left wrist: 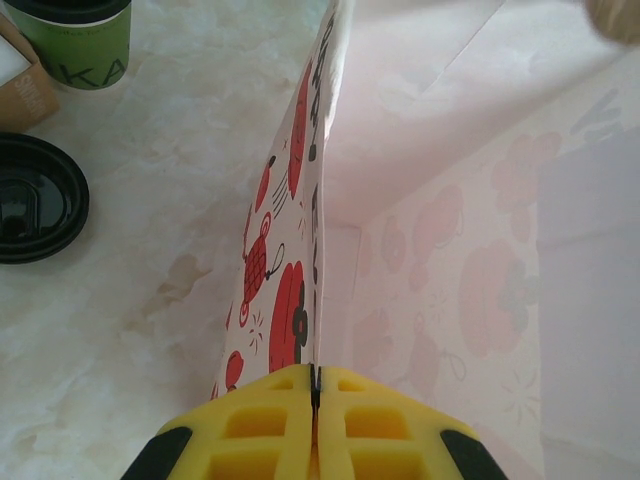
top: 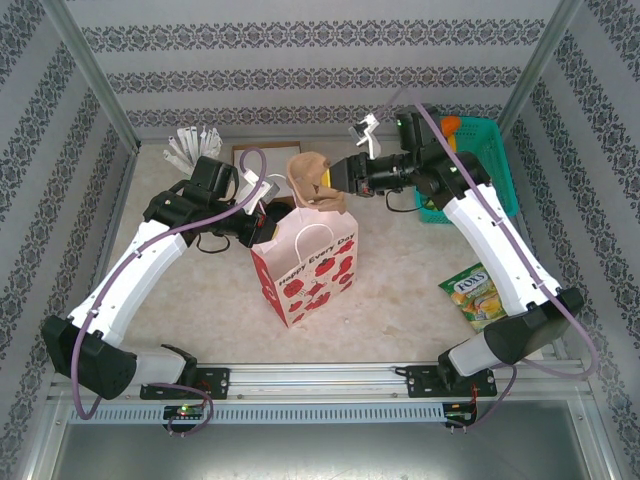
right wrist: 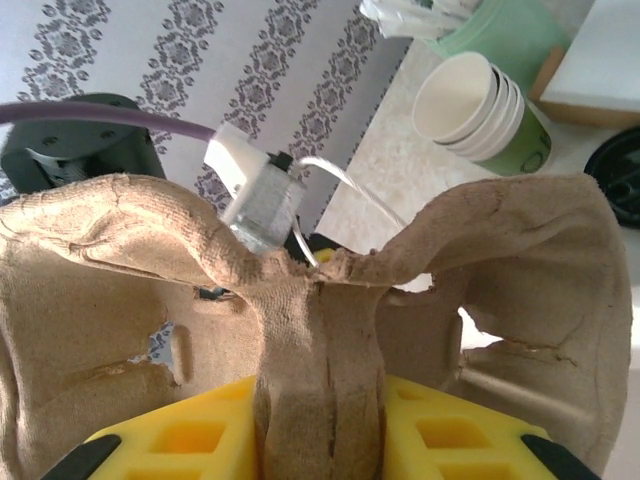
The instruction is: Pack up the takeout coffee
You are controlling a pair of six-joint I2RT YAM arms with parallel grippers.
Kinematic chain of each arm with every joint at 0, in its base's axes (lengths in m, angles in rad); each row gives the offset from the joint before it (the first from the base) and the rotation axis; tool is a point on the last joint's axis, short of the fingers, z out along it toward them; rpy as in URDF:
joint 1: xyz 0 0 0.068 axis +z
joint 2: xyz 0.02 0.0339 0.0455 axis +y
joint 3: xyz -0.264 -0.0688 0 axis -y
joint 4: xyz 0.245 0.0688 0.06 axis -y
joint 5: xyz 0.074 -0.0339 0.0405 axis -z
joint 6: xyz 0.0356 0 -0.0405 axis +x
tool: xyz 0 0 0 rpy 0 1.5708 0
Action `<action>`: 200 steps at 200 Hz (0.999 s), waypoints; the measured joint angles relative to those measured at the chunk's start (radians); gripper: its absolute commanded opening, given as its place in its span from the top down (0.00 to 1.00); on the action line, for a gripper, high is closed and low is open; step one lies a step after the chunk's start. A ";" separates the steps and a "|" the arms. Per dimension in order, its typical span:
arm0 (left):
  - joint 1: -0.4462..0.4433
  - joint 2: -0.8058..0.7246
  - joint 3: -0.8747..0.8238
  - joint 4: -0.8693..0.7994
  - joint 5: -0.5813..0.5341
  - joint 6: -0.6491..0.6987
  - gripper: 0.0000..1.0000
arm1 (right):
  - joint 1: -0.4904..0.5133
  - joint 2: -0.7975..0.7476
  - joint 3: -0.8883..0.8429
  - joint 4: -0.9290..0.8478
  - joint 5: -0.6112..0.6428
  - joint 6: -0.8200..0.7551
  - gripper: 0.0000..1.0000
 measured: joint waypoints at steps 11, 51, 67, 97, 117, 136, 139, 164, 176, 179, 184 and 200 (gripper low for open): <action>0.000 0.000 0.002 0.000 0.000 0.000 1.00 | 0.007 0.000 -0.014 -0.014 0.005 0.000 0.69; 0.000 0.007 0.010 -0.001 0.000 0.000 1.00 | 0.029 0.001 -0.069 -0.048 0.039 0.001 0.69; 0.000 0.011 0.014 -0.001 0.001 0.000 1.00 | 0.044 0.004 -0.076 -0.063 0.063 -0.002 0.69; 0.000 0.013 0.016 -0.001 0.002 0.000 1.00 | 0.069 0.006 -0.077 -0.115 0.131 -0.027 0.69; 0.000 0.013 0.016 -0.002 0.005 0.000 1.00 | 0.082 0.008 -0.077 -0.160 0.186 -0.053 0.69; 0.000 0.013 0.017 -0.002 0.012 0.000 1.00 | 0.100 0.015 -0.077 -0.195 0.237 -0.075 0.69; 0.000 0.013 0.017 -0.001 0.013 0.000 1.00 | 0.102 0.016 -0.078 -0.199 0.244 -0.078 0.69; 0.000 0.013 0.016 -0.001 0.021 -0.002 1.00 | 0.124 0.023 -0.078 -0.217 0.306 -0.089 0.69; 0.000 0.013 0.017 -0.001 0.028 -0.003 1.00 | 0.139 0.029 -0.078 -0.217 0.338 -0.089 0.69; 0.000 0.013 0.017 -0.001 0.030 -0.004 1.00 | 0.143 0.029 -0.078 -0.217 0.346 -0.089 0.69; 0.000 0.014 0.017 -0.001 0.032 -0.005 1.00 | 0.151 0.033 -0.078 -0.217 0.357 -0.089 0.69; 0.000 0.014 0.017 0.000 0.038 -0.005 1.00 | 0.172 0.044 -0.079 -0.214 0.383 -0.087 0.69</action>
